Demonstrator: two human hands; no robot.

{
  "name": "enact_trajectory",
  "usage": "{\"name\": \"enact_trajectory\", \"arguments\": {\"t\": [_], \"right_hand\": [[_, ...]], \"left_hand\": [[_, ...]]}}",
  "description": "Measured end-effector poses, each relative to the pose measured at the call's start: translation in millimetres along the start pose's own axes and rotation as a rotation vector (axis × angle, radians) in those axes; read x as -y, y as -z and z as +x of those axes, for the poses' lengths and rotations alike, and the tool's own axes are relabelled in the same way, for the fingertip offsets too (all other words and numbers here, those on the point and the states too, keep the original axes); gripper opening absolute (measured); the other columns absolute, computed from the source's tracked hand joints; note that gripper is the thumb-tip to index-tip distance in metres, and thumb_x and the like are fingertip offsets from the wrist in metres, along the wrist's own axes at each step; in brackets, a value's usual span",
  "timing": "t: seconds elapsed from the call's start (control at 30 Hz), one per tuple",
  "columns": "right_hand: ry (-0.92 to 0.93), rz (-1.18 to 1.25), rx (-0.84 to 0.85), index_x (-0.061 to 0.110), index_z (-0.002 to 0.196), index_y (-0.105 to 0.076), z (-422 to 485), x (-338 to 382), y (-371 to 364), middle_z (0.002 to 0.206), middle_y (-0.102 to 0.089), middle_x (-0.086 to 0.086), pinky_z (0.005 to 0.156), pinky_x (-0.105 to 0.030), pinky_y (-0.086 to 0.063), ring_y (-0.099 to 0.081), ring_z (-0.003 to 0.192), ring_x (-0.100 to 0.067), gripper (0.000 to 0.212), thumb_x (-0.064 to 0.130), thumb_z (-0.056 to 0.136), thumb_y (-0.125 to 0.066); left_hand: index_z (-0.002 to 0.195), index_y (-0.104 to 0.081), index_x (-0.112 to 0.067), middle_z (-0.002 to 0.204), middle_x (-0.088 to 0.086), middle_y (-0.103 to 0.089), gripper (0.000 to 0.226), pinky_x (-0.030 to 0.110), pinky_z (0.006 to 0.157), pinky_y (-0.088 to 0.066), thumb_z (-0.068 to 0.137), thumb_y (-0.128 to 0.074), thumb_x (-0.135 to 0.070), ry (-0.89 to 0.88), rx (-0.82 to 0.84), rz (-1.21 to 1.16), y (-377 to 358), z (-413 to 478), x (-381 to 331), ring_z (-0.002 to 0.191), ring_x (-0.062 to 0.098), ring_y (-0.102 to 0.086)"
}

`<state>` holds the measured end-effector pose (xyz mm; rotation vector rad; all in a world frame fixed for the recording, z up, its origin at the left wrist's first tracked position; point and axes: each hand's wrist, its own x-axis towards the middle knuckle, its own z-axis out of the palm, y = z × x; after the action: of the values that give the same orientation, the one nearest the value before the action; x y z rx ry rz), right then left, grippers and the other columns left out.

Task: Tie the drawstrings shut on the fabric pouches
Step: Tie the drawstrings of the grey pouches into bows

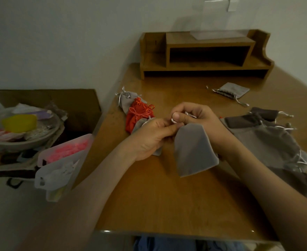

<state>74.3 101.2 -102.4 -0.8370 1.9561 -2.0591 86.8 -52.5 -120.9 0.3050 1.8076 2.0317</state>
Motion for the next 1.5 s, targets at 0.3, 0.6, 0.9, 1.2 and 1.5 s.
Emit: {"name": "enact_trajectory", "arguments": {"t": [0.3, 0.6, 0.9, 1.2, 1.5], "right_hand": [[0.0, 0.025, -0.136, 0.009, 0.086, -0.052, 6, -13, 7, 0.077, -0.059, -0.005, 0.063, -0.021, -0.049, -0.057, 0.068, -0.011, 0.016, 0.024, 0.09, -0.052], [-0.043, -0.11, -0.07, 0.018, 0.099, -0.059, 4, -5, 13, 0.1, -0.06, -0.01, 0.077, -0.03, -0.048, -0.059, 0.091, -0.025, 0.053, 0.067, 0.077, -0.057], [-0.176, -0.345, -0.051, 0.02, 0.09, -0.063, 2, -5, 14, 0.087, -0.063, 0.0, 0.074, -0.031, -0.047, -0.06, 0.081, -0.015, 0.013, 0.032, 0.09, -0.057], [-0.319, -0.313, 0.097, 0.004, 0.11, -0.064, 0, -6, 13, 0.106, -0.065, -0.022, 0.086, -0.045, -0.047, -0.062, 0.097, -0.035, 0.05, 0.044, 0.082, -0.053], [-0.405, -0.227, 0.134, 0.005, 0.116, -0.059, -1, -1, 16, 0.106, -0.066, -0.015, 0.087, -0.036, -0.048, -0.062, 0.096, -0.022, 0.047, 0.042, 0.087, -0.055]], "left_hand": [[0.085, -0.068, -0.011, 0.063, -0.004, -0.051, 0.019, 0.019, 0.058, -0.032, 0.095, -0.051, -0.012, -0.098, -0.153, -0.005, -1, 4, -3, 0.059, 0.004, -0.042], [0.084, -0.072, -0.014, 0.063, -0.005, -0.051, 0.023, 0.011, 0.049, -0.036, 0.094, -0.051, -0.011, -0.143, -0.213, -0.187, -2, 4, -8, 0.052, 0.002, -0.042], [0.08, -0.071, -0.016, 0.057, -0.009, -0.049, 0.017, 0.012, 0.053, -0.036, 0.091, -0.057, -0.017, -0.196, -0.351, -0.084, 1, 3, -9, 0.055, 0.002, -0.043], [0.075, -0.065, -0.014, 0.069, -0.01, -0.066, 0.02, 0.019, 0.067, -0.052, 0.077, -0.057, -0.032, -0.207, -0.241, -0.127, 0, -1, -10, 0.068, 0.003, -0.063], [0.085, -0.059, -0.009, 0.058, -0.008, -0.055, 0.025, 0.011, 0.046, -0.042, 0.098, -0.043, -0.023, -0.161, -0.223, -0.131, -3, -4, -14, 0.049, -0.001, -0.053]]}}
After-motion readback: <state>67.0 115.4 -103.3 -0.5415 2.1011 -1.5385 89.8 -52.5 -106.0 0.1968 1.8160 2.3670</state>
